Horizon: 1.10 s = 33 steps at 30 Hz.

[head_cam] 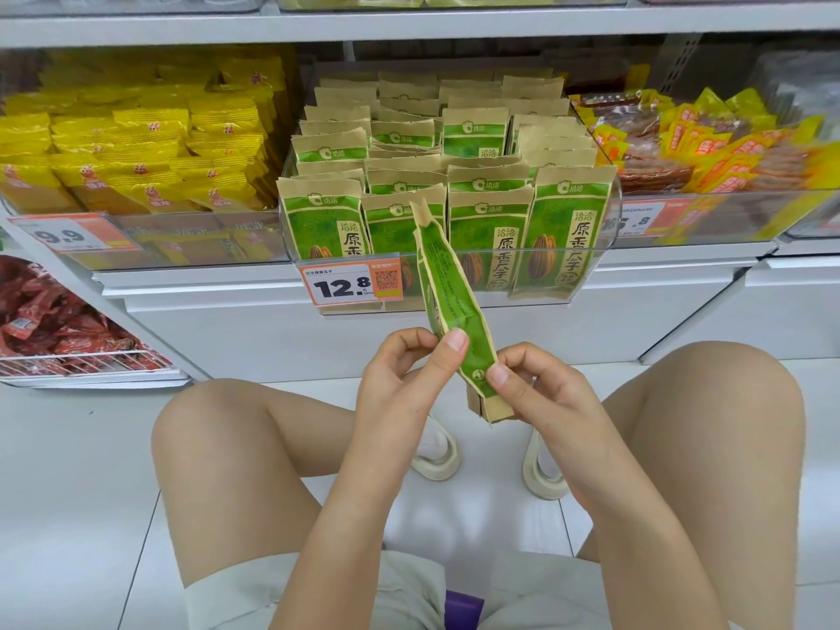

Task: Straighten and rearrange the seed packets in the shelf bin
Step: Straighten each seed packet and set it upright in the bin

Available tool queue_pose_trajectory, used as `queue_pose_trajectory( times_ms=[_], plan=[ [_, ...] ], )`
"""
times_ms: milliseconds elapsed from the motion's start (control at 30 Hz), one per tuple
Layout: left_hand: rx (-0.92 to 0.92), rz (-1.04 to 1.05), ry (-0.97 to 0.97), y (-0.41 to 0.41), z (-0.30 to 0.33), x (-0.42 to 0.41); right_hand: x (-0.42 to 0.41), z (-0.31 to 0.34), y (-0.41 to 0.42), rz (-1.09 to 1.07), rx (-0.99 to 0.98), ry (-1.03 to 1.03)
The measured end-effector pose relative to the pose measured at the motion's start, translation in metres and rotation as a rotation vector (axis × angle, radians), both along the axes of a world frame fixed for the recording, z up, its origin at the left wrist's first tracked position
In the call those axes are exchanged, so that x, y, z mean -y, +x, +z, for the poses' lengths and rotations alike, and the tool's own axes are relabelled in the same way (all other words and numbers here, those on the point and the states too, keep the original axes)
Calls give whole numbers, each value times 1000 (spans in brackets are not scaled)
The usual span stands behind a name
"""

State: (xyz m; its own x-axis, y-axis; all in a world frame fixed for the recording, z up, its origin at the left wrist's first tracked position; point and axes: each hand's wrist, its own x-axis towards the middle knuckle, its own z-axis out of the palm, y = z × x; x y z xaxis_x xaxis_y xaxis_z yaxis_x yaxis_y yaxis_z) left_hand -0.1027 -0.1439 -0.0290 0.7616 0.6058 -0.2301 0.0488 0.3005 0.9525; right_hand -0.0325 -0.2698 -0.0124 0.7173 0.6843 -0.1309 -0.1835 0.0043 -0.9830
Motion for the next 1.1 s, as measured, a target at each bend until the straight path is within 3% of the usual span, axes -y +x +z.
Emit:
queue_pose_trajectory(
  times_ms=[367,500,567,667,800,967,1100],
  plan=[
    [39,-84,-105,-3,7,3,-1,-9,1,-44,17,26],
    [73,-148,-43,-3,16,7,-8,-15,-10,-218,527,-221],
    [87,-98,-7,-2,19,6,-11,-15,-14,-243,626,-233],
    [104,-49,66,-2,15,-3,-14,-9,-7,-231,506,-170],
    [147,-214,65,-3,21,-19,-18,13,27,-215,261,-129],
    [177,-443,137,15,41,-38,-16,60,82,89,170,-140],
    [132,-500,307,43,63,-53,-12,80,121,234,143,-115]
  ],
)
